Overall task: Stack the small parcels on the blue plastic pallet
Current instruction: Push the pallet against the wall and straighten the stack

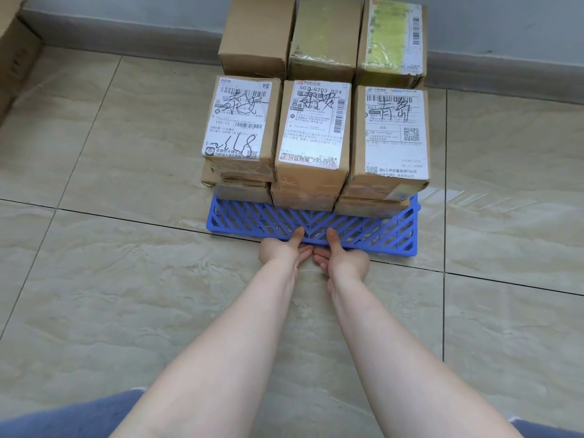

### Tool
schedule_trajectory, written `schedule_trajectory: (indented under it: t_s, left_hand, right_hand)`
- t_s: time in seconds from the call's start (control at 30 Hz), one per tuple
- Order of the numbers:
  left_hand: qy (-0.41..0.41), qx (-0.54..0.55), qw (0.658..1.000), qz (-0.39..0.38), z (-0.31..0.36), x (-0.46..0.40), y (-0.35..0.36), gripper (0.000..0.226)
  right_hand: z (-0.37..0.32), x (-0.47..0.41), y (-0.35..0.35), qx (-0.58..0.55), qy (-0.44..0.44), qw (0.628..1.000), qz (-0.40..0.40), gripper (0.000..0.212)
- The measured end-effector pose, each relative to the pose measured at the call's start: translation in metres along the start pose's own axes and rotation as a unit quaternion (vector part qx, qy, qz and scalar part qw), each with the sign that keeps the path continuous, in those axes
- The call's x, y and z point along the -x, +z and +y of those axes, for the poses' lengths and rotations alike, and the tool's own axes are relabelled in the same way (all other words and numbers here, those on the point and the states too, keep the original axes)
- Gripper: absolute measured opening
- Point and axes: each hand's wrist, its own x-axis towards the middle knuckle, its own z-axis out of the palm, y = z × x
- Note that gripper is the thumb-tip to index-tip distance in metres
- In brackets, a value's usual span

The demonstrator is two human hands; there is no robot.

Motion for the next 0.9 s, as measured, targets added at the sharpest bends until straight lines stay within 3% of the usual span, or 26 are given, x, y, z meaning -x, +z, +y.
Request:
schedule_trajectory:
  t_s: [0.17,0.37,0.47,0.6,0.67,0.73,0.9]
  left_hand:
    - [-0.011,-0.005,1.0,0.006,0.002,0.005,-0.001,0.041]
    - [-0.029,-0.013,0.999,-0.003,0.009,0.014,-0.002,0.037]
    - [-0.026,-0.065,0.998,-0.009,0.009,0.022,-0.005,0.039]
    - [-0.017,-0.143,0.99,0.005,0.0,0.036,-0.015,0.032]
    - [0.043,-0.122,0.991,0.042,-0.006,0.043,-0.022,0.031]
    - [0.153,-0.096,0.978,0.109,-0.007,0.048,-0.031,0.029]
    - [0.386,0.032,0.898,0.21,0.041,0.066,-0.037,0.019]
  right_hand:
    - [-0.008,0.004,-0.004,0.022,0.01,1.0,-0.017,0.034]
    - [-0.012,0.001,-0.012,0.13,0.007,0.991,-0.04,0.047]
    - [-0.022,0.008,-0.02,0.196,0.029,0.976,-0.096,0.052]
    - [-0.043,0.03,-0.038,0.269,0.013,0.935,-0.23,0.052]
    - [-0.054,0.042,-0.045,0.265,-0.06,0.919,-0.287,0.041]
    - [-0.066,0.054,-0.049,0.247,-0.162,0.905,-0.305,0.028]
    - [-0.101,0.101,-0.037,0.242,-0.373,0.824,-0.352,0.027]
